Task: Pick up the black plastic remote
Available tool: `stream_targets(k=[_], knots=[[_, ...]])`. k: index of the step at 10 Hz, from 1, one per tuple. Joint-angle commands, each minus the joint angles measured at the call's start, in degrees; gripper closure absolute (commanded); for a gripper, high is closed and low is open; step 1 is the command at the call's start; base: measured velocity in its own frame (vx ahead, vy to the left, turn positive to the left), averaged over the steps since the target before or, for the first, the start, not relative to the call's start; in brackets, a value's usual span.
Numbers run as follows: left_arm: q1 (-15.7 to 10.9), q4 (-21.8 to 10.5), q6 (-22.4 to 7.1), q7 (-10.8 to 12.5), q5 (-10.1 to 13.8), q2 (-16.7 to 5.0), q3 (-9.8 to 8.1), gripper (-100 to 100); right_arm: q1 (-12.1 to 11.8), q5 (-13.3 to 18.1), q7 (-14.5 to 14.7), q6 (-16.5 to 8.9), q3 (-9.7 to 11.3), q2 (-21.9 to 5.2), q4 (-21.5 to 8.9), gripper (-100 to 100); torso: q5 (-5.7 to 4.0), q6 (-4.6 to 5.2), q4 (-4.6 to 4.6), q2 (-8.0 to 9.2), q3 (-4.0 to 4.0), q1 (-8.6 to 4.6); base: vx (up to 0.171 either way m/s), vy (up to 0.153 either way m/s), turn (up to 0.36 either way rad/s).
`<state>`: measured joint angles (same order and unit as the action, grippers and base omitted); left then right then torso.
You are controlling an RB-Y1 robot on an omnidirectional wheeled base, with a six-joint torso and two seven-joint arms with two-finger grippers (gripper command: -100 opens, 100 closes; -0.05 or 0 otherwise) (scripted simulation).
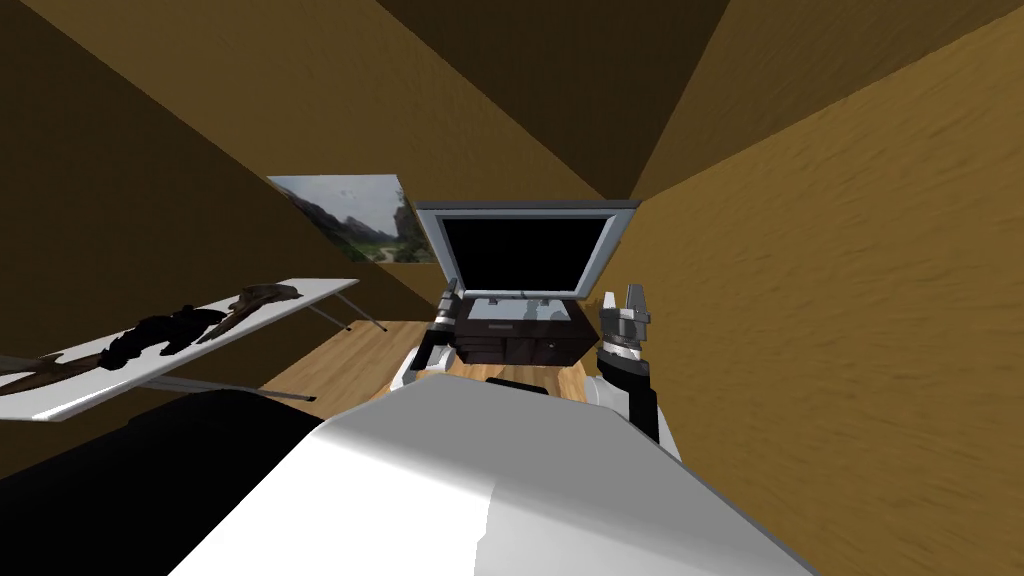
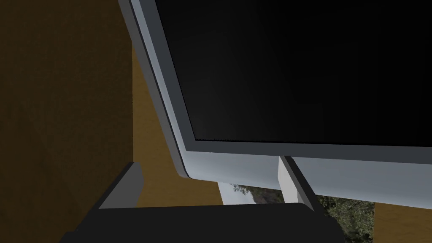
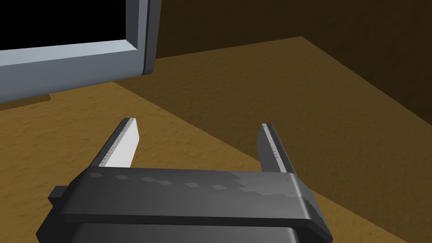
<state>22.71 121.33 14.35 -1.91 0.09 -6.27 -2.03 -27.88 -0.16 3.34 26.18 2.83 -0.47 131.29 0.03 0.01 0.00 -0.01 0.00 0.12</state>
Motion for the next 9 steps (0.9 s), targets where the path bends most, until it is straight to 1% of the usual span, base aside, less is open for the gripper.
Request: stream_targets(k=[1, 2, 3, 4, 5, 6, 7, 8, 9], knots=[[-0.32, -0.45, -1.89, 0.47, 0.15, -0.46, -0.36, -100, 0.0, 0.0, 0.0, 0.0, 0.0, 0.0, 0.0, 0, 0.0, 0.0, 0.0, 0.0, 0.0, 0.0, 0.0, 0.022, -0.064], [-1.71, -1.81, -4.14, 1.07, 0.26, -0.98, -0.96, -100, 0.0, 0.0, 0.0, 0.0, 0.0, 0.0, 0.0, 0, 0.0, -0.02, 0.0, 0.0, 0.0, -0.02, 0.004, 0.023, -0.099], [-1.71, -1.81, -4.7, 1.07, 0.26, -0.98, -0.96, -100, 0.0, 0.0, 0.0, 0.0, 0.0, 0.0, 0.0, 0, 0.0, 0.0, -0.01, -0.03, -0.02, -0.02, 0.0, 0.023, -0.067], [-3.2, -3.31, -6.76, 1.72, 0.38, -1.43, -1.59, -100, 0.0, 0.0, 0.0, 0.0, 0.0, 0.0, 0.0, 0, 0.0, -0.02, -0.01, -0.01, -0.01, -0.02, -0.004, 0.025, -0.14], [-3.2, -3.31, -7.71, 1.72, 0.38, -1.43, -1.59, -100, 0.0, 0.0, 0.0, 0.0, 0.0, 0.0, 0.0, 0, 0.0, 0.0, 0.0, -0.01, -0.01, -0.01, -0.005, 0.026, -0.06], [-4.77, -4.92, -9.59, 2.39, 0.5, -1.83, -2.26, -100, -0.01, 0.0, 0.0, 0.0, 0.0, 0.0, 0.0, 0, 0.0, -0.03, 0.0, 0.0, 0.0, -0.01, -0.008, 0.026, -0.124], [-4.77, -4.92, -10.87, 2.39, 0.5, -1.83, -2.26, -100, 0.0, 0.0, 0.0, 0.0, 0.0, 0.0, 0.0, 0, 0.0, 0.0, 0.0, 0.0, 0.0, 0.0, -0.003, 0.024, -0.076], [-6.41, -6.64, -12.58, 3.08, 0.62, -2.21, -2.96, -100, -0.01, 0.0, 0.0, 0.0, 0.0, 0.0, 0.0, 0, 0.0, -0.03, 0.0, 0.0, 0.0, -0.02, -0.004, 0.025, -0.151], [-6.41, -6.64, -14.16, 3.08, 0.62, -2.21, -2.96, -100, 0.0, 0.0, 0.0, 0.0, 0.0, 0.0, 0.0, 0, 0.0, 0.0, 0.0, -0.01, -0.01, -0.02, 0.0, 0.028, -0.07]])
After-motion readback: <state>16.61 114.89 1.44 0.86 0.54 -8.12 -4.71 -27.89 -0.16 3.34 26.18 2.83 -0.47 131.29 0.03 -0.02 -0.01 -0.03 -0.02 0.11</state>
